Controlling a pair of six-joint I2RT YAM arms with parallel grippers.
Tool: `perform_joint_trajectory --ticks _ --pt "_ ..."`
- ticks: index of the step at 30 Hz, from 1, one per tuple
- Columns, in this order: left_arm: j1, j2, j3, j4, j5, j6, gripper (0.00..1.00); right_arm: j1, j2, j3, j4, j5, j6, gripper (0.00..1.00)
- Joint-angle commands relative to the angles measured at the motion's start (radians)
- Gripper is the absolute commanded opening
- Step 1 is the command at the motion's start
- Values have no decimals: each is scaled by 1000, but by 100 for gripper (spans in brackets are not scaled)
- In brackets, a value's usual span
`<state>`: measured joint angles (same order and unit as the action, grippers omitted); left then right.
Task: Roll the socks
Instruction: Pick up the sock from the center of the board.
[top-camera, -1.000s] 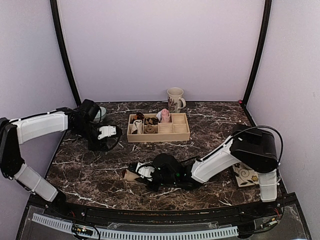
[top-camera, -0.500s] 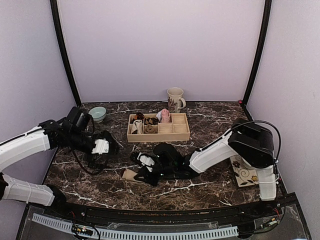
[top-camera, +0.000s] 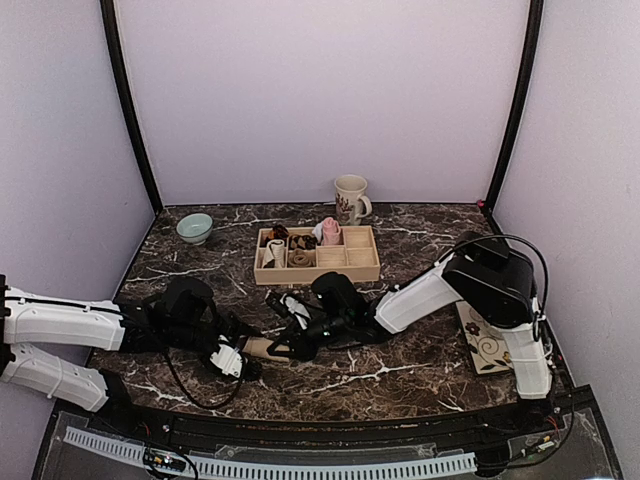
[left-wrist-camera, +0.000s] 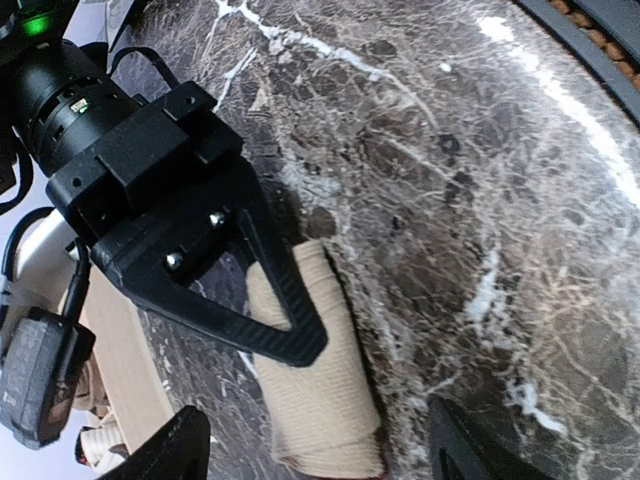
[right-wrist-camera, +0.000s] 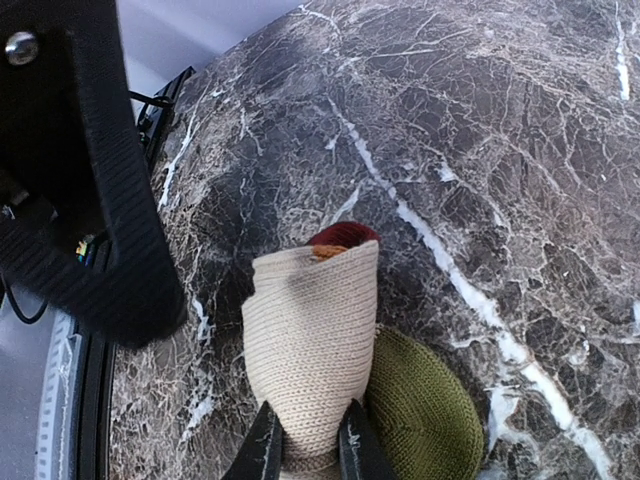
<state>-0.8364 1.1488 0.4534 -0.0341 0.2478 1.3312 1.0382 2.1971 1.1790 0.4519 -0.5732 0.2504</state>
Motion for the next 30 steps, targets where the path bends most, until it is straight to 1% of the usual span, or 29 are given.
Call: perform_joint_trajectory --ticks 1,7,9,11,14,17,20,22,23,24,25,27,29,30 --pt "-36 52 -12 195 -91 -53 76 -12 89 -53 -170 14 49 0" --pt "-58 102 -27 192 -103 -60 66 -24 85 -66 -129 -14 82 0" --pt "-58 130 -26 209 -120 -60 65 -27 87 -59 -120 -30 92 0" --pt "-58 157 -24 249 -143 -61 59 -29 87 -64 -88 -54 113 0" --pt "-58 207 -11 268 -168 -38 52 -30 91 -57 -83 -74 120 0" --pt "-58 292 27 287 -241 -25 43 -33 100 -49 -82 -101 127 0" --pt "-58 343 67 282 -276 -24 32 -38 112 -46 -73 -134 149 0" --pt "-58 341 73 280 -265 -24 16 -43 114 -50 -48 -150 179 0" --pt "-58 337 73 280 -260 -25 1 -45 110 -55 -38 -155 189 0" --pt "-58 332 79 267 -259 -29 0 -47 100 -65 -25 -142 193 2" --pt "-57 324 91 234 -255 -41 0 -48 72 -86 -1 -120 197 7" --pt "-48 301 131 125 -222 -81 0 -51 12 -143 69 -76 198 32" --pt "-23 276 184 -12 -159 -126 0 -61 -53 -197 105 -13 184 52" --pt "-12 276 206 -81 -128 -141 0 -66 -82 -210 106 14 169 87"
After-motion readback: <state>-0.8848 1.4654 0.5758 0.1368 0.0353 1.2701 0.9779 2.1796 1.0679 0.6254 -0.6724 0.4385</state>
